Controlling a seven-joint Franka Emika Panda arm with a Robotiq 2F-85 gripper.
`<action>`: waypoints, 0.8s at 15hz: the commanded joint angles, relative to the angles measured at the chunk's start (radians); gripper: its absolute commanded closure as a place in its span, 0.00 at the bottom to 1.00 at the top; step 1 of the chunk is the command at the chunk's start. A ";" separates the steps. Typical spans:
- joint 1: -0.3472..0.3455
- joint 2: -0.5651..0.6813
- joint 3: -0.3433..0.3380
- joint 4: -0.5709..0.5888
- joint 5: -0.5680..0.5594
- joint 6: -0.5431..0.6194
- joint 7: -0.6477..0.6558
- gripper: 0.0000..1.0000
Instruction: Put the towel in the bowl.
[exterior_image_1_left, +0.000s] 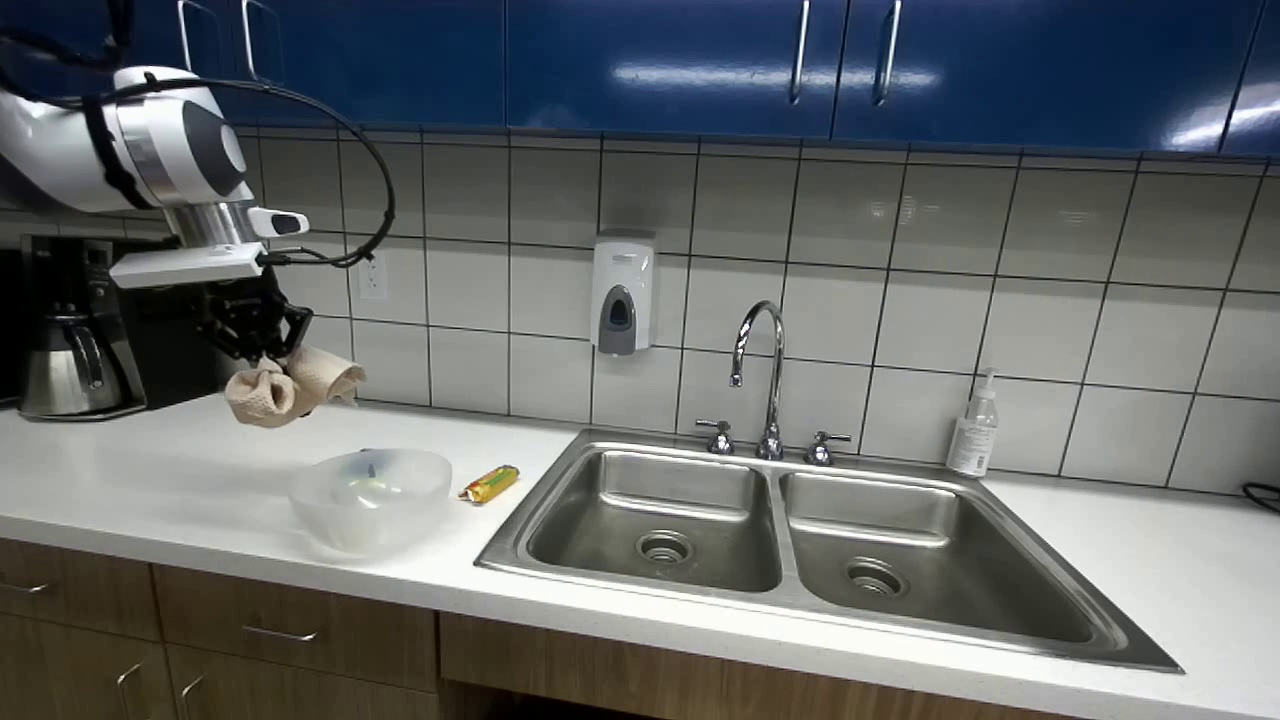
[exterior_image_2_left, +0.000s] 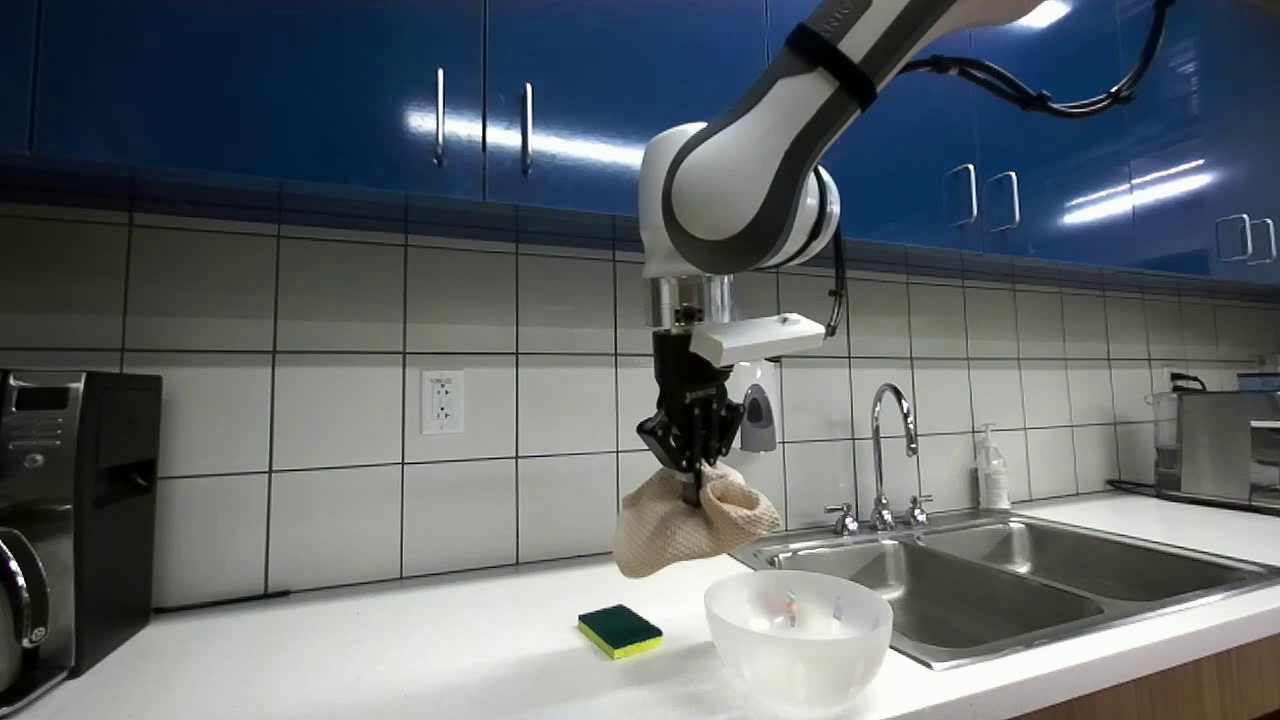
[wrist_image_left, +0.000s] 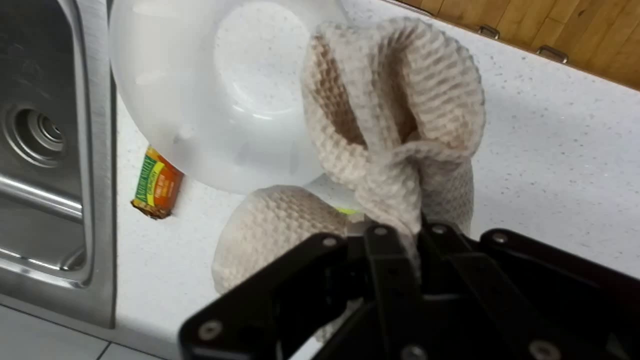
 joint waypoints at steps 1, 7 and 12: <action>-0.056 -0.080 -0.002 -0.094 -0.049 -0.003 0.062 0.98; -0.131 -0.098 -0.025 -0.156 -0.065 -0.011 0.097 0.98; -0.161 -0.083 -0.039 -0.189 -0.061 -0.012 0.095 0.98</action>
